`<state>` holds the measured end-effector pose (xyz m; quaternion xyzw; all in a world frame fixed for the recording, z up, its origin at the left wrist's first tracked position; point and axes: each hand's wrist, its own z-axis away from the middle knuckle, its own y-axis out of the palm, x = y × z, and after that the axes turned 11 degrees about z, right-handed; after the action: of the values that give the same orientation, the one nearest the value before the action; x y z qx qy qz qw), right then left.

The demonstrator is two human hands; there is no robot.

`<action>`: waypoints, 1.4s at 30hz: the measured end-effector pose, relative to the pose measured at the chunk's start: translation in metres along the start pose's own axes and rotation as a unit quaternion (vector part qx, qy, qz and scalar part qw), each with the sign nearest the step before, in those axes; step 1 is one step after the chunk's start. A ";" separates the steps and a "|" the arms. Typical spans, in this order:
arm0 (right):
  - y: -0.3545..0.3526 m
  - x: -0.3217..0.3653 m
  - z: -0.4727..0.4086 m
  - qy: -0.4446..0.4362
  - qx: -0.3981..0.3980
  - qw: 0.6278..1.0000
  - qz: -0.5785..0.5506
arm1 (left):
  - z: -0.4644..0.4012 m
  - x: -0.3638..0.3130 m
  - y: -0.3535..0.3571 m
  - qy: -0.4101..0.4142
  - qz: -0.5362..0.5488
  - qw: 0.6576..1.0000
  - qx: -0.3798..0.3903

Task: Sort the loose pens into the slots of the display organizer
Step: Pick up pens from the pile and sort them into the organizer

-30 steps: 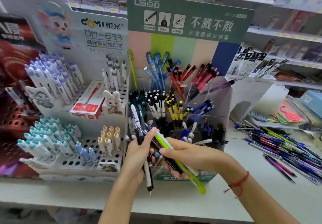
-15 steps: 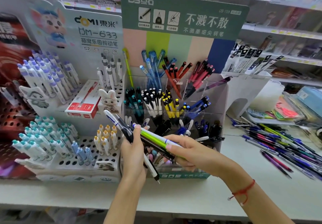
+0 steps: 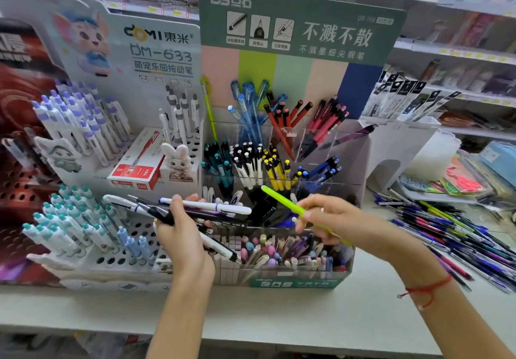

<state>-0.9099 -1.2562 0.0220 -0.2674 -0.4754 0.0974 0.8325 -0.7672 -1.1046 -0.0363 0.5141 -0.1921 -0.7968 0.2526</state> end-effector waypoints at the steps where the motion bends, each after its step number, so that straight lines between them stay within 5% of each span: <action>1: -0.004 0.003 -0.002 -0.018 -0.027 0.999 0.013 | -0.001 -0.003 0.001 0.000 0.006 1.000 -0.002; 4: -0.016 0.028 -0.015 -0.129 -0.153 0.974 0.106 | -0.001 -0.008 0.003 -0.002 0.028 1.000 -0.005; 7: -0.028 0.069 -0.042 -0.228 -0.329 0.895 0.199 | -0.002 -0.012 0.003 0.006 0.031 1.000 0.003; 10: -0.035 0.110 -0.071 -0.255 -0.407 0.838 0.261 | -0.003 -0.014 0.002 0.006 0.028 0.999 0.014; 14: -0.034 0.142 -0.106 -0.250 -0.390 0.810 0.360 | -0.004 -0.014 -0.005 0.004 0.024 0.999 0.023; 18: -0.038 0.162 -0.118 -0.246 -0.382 0.828 0.328 | -0.004 -0.016 -0.009 0.008 0.007 1.000 0.027; 25: -0.030 0.179 -0.144 -0.178 -0.168 0.809 0.535 | -0.008 -0.021 -0.007 -0.009 0.007 0.999 0.043; 29: -0.010 0.165 -0.174 -0.244 -0.261 0.788 0.501 | -0.008 -0.023 -0.006 -0.030 0.011 0.998 0.045; 36: 0.002 0.145 -0.163 -0.322 -0.395 0.689 0.516 | -0.008 -0.026 -0.008 -0.036 0.054 0.997 0.044; 38: 0.012 0.134 -0.138 -0.347 -0.408 0.713 0.453 | -0.007 -0.027 -0.007 -0.028 0.057 0.996 0.058; 42: 0.036 0.101 -0.079 -0.269 -0.251 0.876 0.312 | -0.003 -0.027 -0.001 -0.020 0.056 0.995 0.085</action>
<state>-0.7864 -1.2119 0.0455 -0.5654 -0.5813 0.2980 0.5036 -0.7556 -1.0878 -0.0191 0.5058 -0.2924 -0.7726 0.2483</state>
